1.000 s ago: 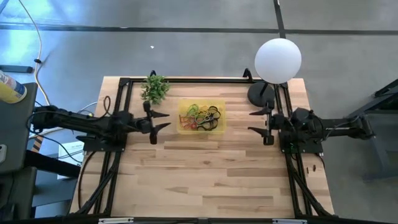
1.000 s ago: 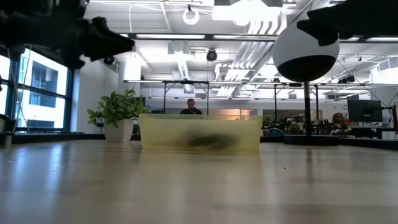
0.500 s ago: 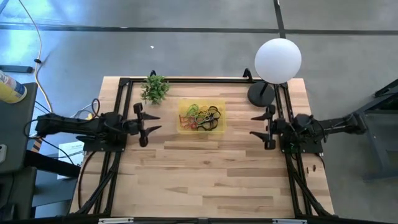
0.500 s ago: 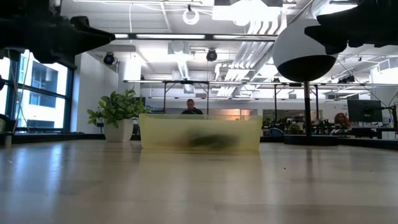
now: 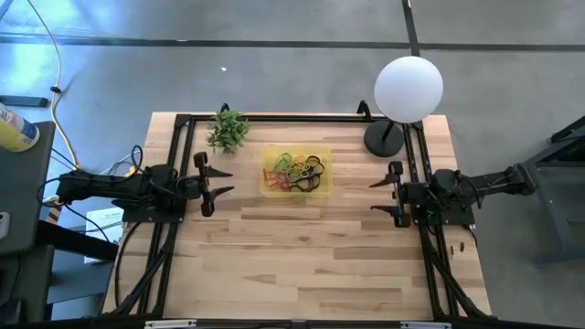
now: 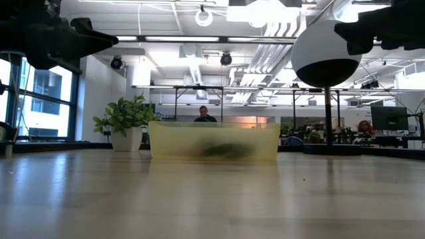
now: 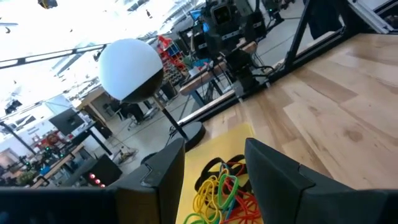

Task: Pick and place rubber bands into bin
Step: Return to Home Position

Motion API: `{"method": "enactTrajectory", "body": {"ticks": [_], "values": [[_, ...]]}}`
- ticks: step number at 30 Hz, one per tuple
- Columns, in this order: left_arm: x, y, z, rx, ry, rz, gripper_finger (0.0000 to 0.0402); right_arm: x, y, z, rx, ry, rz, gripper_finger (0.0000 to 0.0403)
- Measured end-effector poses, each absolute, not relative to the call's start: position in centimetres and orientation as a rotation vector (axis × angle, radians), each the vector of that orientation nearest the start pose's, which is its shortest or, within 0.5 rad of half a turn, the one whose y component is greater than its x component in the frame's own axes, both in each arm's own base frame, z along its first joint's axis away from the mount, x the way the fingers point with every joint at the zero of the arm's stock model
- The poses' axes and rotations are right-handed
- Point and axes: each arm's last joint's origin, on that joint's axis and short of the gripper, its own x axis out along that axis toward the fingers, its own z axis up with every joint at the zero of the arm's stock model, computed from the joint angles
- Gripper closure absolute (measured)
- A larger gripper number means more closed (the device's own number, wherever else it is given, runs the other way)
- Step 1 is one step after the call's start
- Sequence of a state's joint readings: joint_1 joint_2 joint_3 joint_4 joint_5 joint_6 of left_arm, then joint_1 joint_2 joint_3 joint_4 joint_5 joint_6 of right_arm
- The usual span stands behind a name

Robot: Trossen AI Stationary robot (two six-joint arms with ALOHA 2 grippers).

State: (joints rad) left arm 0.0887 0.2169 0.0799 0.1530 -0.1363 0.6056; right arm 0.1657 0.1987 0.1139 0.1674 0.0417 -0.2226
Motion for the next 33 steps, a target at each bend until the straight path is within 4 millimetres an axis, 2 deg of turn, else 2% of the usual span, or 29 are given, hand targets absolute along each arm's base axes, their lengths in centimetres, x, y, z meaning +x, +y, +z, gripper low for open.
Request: {"method": "enactTrajectory", "body": {"ticks": [6,10,13,19,24,33], "values": [[10.9,1.2,18.1,0.621,0.051,0.173,0.0245,10.0,1.2,19.9,-0.212,-0.104,0.168,0.0143],[10.7,1.2,16.6,0.588,0.067,0.168,0.0245,9.8,1.0,18.4,-0.202,-0.124,0.092,0.0143],[10.5,1.1,16.8,0.578,0.041,0.163,0.0245,9.6,0.8,17.7,-0.182,-0.116,0.025,0.0143],[9.8,0.7,16.8,0.642,0.047,0.19,0.0245,9.7,0.7,17.4,-0.207,-0.091,0.019,0.0143],[9.8,0.1,16.8,0.72,0.02,0.094,0.0245,9.7,0.5,16.9,-0.196,-0.035,0.012,0.0143],[10.0,0.0,16.6,0.723,0.037,0.061,0.0245,9.7,-0.1,16.9,-0.182,-0.029,-0.005,0.0143]]}}
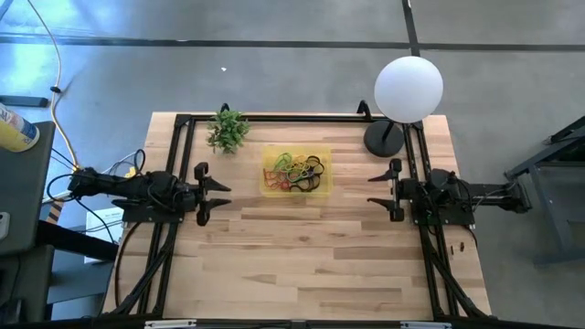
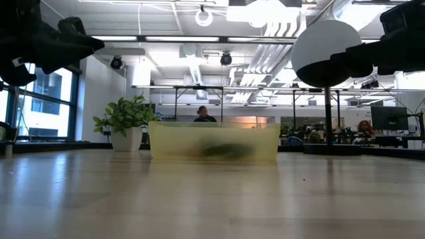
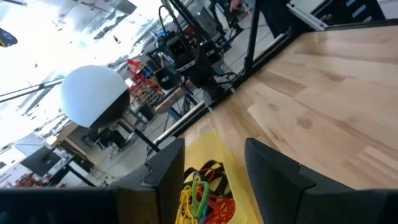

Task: Pick and place rubber bands into bin
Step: Return to Home Position

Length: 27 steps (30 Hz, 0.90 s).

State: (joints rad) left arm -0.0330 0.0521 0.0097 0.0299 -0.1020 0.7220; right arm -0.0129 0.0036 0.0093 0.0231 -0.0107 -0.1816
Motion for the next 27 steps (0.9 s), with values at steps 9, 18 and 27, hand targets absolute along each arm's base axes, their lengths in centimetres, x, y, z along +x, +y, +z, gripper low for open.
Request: {"method": "enactTrajectory", "body": {"ticks": [9,18,27], "values": [[10.02,0.0,16.6,0.723,0.038,0.074,0.0245,9.75,-0.2,16.84,-0.181,-0.022,-0.038,0.0143],[9.95,0.35,16.8,0.753,0.065,0.198,0.0245,9.75,-0.22,16.82,-0.182,-0.021,-0.045,0.0143],[9.87,-0.17,16.94,0.753,-0.022,0.032,0.0245,9.75,-0.22,16.8,-0.173,-0.02,-0.046,0.0143]]}}
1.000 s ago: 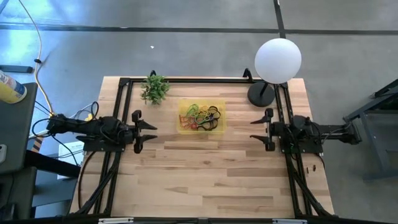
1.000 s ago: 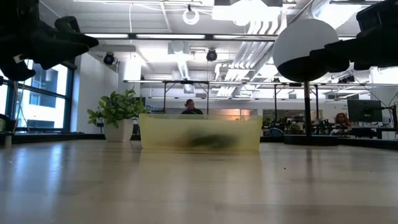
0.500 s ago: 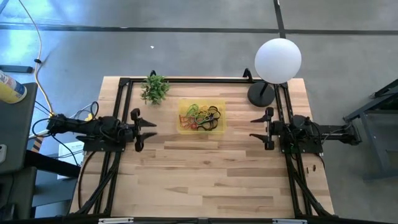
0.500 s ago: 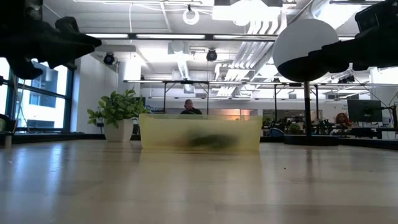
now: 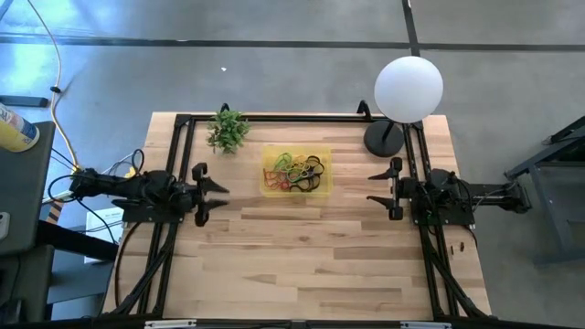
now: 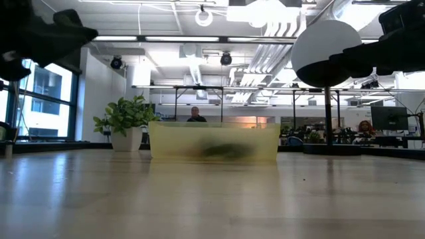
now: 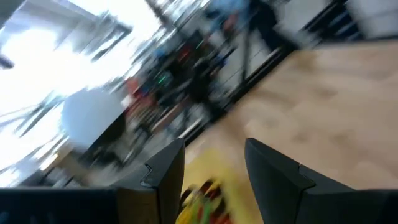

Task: Pick and place rubber bands into bin
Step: Return to Home Position

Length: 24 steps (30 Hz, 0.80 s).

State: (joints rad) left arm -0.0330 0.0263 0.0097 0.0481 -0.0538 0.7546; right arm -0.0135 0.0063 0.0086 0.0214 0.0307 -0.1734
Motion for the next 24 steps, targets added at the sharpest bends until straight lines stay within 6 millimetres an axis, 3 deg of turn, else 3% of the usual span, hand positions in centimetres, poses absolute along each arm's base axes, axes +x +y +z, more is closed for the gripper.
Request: {"method": "enactTrajectory", "body": {"ticks": [3,24], "values": [[9.75,-0.35,16.67,0.734,-0.023,-0.039,0.0245,9.75,-0.22,16.8,-0.174,-0.02,-0.046,0.0142],[9.81,-0.36,16.64,0.754,-0.018,-0.041,0.0245,9.75,-0.22,16.77,-0.183,-0.018,-0.045,0.0143]]}}
